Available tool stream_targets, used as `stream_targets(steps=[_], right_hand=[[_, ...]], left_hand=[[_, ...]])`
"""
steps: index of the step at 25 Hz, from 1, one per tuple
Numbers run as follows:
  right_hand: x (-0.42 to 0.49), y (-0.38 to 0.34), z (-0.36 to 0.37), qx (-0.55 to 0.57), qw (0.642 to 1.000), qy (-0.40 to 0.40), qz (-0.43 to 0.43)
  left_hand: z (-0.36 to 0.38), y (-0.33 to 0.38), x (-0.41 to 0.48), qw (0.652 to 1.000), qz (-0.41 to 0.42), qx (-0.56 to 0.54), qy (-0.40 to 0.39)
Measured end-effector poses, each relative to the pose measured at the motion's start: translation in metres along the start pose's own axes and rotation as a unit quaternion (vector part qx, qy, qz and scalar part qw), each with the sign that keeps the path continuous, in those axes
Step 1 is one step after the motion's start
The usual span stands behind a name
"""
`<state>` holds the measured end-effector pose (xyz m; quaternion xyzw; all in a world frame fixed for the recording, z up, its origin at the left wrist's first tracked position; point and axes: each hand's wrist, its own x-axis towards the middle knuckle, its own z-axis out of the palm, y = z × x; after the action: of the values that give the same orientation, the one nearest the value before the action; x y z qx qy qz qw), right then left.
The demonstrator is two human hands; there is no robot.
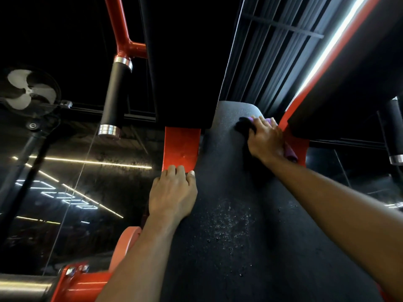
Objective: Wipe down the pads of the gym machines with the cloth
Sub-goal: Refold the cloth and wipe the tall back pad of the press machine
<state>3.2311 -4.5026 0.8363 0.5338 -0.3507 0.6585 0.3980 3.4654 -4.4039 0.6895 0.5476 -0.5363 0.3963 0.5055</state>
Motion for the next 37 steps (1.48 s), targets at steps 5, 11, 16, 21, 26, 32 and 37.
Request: stream_targets(steps=[5,11,16,21,26,32,37], right_hand=[[0.091,-0.031,0.002,0.079,0.988,-0.057,0.118],[0.095,-0.047,0.01,0.056,0.979,-0.167,-0.101],[0.096,-0.042,0.007,0.049,0.981,-0.105,0.153],[0.067,-0.057,0.009,0.051,0.988,-0.079,-0.125],[0.085,-0.022,0.004,0.06,0.993,-0.097,0.024],[0.005,-0.08,0.006,0.09,0.984,-0.049,-0.147],[0.04,-0.022,-0.002,0.109,0.973,-0.114,-0.167]], left_hand=[[0.005,-0.001,-0.004,0.999,0.008,-0.009,0.035],[0.005,-0.003,-0.003,1.0,0.01,-0.014,0.018],[-0.002,-0.002,-0.002,1.0,0.005,-0.015,-0.013],[-0.006,-0.001,-0.004,1.0,0.009,-0.024,-0.008],[-0.001,-0.004,0.0,1.0,0.007,-0.02,-0.008],[0.0,-0.002,-0.002,1.0,0.008,-0.005,0.0],[-0.005,0.001,-0.001,1.0,0.001,-0.008,-0.021]])
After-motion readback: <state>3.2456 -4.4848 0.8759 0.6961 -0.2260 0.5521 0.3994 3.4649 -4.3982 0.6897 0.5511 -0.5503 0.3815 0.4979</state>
